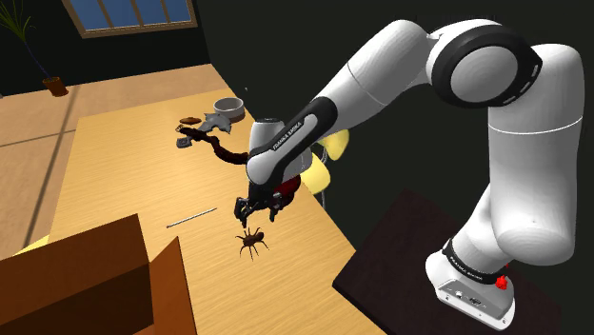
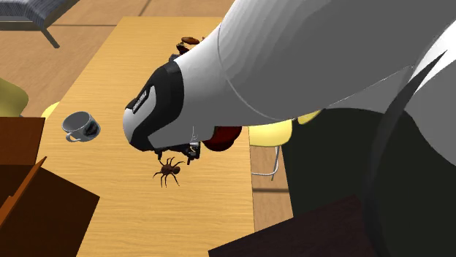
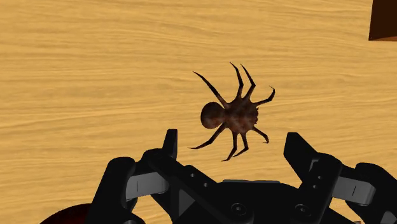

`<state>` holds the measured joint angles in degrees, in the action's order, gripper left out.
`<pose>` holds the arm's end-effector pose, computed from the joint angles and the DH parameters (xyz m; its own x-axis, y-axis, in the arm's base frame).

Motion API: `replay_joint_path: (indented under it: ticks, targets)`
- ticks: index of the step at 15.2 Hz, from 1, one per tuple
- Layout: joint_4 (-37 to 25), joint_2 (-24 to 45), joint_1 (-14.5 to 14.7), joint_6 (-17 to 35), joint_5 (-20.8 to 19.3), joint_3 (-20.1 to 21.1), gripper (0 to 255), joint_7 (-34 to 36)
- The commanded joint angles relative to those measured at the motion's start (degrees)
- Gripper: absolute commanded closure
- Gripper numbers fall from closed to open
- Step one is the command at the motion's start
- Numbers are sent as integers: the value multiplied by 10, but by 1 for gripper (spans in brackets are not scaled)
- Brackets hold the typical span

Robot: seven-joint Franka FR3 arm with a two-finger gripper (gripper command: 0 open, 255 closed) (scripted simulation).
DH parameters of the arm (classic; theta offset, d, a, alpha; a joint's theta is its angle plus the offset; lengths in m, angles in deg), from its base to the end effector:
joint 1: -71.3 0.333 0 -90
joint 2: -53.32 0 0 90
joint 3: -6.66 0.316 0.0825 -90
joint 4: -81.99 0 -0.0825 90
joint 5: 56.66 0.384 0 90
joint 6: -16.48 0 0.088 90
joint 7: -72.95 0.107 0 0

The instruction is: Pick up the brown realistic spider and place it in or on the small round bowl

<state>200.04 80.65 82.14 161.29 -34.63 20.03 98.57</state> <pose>0.5423 0.2381 0.2053 0.9243 -0.3282 -0.1948 -0.3708 -0.8932 -0.2545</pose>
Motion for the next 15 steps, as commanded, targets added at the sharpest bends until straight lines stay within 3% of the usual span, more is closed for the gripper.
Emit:
replay_joint_path:
  ticks: [1,9,15]
  targets:
    - [-35,45,7,7,2,0,0,10]
    - [-51,97,20,46,4,3,0,8]
    - [-51,97,20,46,4,3,0,8]
